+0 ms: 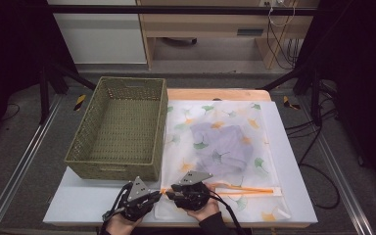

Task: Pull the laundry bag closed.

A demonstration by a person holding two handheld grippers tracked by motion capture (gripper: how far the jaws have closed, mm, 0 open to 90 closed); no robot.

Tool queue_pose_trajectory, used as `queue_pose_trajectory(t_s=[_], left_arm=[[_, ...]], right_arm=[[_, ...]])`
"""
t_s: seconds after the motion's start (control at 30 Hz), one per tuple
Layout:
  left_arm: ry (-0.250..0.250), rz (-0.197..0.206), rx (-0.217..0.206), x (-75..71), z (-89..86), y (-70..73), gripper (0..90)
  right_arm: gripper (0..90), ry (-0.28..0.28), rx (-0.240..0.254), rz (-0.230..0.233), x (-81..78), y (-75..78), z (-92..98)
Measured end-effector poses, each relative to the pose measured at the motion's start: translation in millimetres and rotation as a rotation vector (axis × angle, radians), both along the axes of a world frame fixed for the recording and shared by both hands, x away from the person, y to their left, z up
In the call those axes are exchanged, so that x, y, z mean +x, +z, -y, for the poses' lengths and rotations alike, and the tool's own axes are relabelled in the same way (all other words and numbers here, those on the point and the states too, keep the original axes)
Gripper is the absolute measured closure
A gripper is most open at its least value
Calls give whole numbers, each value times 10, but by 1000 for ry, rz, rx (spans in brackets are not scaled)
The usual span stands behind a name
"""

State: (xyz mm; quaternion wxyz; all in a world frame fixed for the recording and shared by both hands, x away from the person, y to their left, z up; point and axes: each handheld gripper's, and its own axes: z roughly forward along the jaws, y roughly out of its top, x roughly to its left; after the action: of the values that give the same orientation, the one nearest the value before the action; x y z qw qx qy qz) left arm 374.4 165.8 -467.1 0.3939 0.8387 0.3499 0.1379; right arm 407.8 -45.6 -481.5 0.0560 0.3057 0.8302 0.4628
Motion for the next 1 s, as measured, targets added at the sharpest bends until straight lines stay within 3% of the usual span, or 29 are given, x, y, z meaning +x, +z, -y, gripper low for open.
queue_pose_trajectory(t_s=[0.1,0.3,0.33,0.47,0.57,0.67,0.83,1.0], left_arm=[[-6,4,3,-5,5,4,850],[0,3,8,3,-2,-1,850],[0,1,8,8,-4,-3,850],[-2,-2,11,6,4,-10,850],[-3,-1,10,5,1,-8,850],[-5,-3,12,6,2,-9,850],[-19,3,29,-1,18,-12,852],[-23,7,41,0,21,-16,853]], right_arm=[[607,26,-1,-4,17,-16,-27],[734,49,-22,-3,7,-20,-26],[815,44,-29,5,2,-16,-24],[826,63,-8,6,-25,10,-18],[799,44,-23,-1,-16,10,-17],[678,21,-19,-1,21,1,1],[619,45,-2,-14,61,-16,-19],[796,81,8,-32,53,-23,-32]])
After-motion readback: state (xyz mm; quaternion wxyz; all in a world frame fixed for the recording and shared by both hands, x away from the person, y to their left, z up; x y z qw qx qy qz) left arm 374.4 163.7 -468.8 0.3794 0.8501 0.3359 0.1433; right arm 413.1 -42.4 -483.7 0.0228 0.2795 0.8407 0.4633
